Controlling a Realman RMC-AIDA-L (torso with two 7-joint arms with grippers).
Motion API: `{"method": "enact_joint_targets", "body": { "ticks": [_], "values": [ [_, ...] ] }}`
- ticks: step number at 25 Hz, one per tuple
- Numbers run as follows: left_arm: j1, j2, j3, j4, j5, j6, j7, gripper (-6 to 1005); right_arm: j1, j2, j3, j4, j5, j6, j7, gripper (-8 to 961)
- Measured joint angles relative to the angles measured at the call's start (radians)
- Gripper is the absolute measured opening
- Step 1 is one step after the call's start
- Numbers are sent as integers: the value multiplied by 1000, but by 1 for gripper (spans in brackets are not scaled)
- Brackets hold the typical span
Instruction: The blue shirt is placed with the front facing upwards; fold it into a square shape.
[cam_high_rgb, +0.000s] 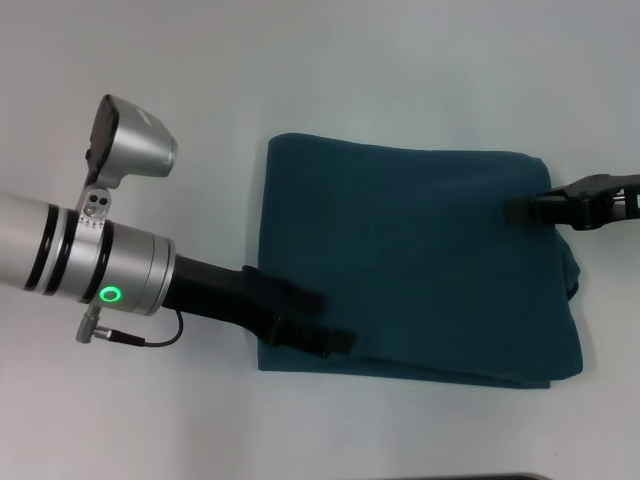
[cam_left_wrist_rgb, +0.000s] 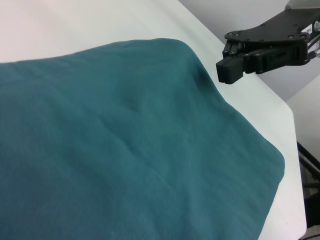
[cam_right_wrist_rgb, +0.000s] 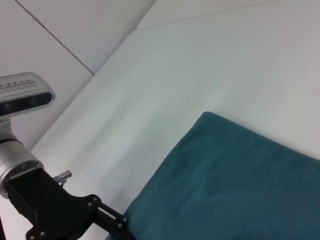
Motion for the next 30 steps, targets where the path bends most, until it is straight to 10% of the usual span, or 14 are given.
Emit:
{"method": "enact_joint_targets", "body": {
  "ticks": [13,30],
  "values": [
    [23,0,-65,-101,-112,247,97,886,-13,-6,6,-31,14,2,-1,23],
    [0,-1,-91,-101,-159,197,110,886,-41,-23,98,-69,41,48,-24,51]
  ]
}}
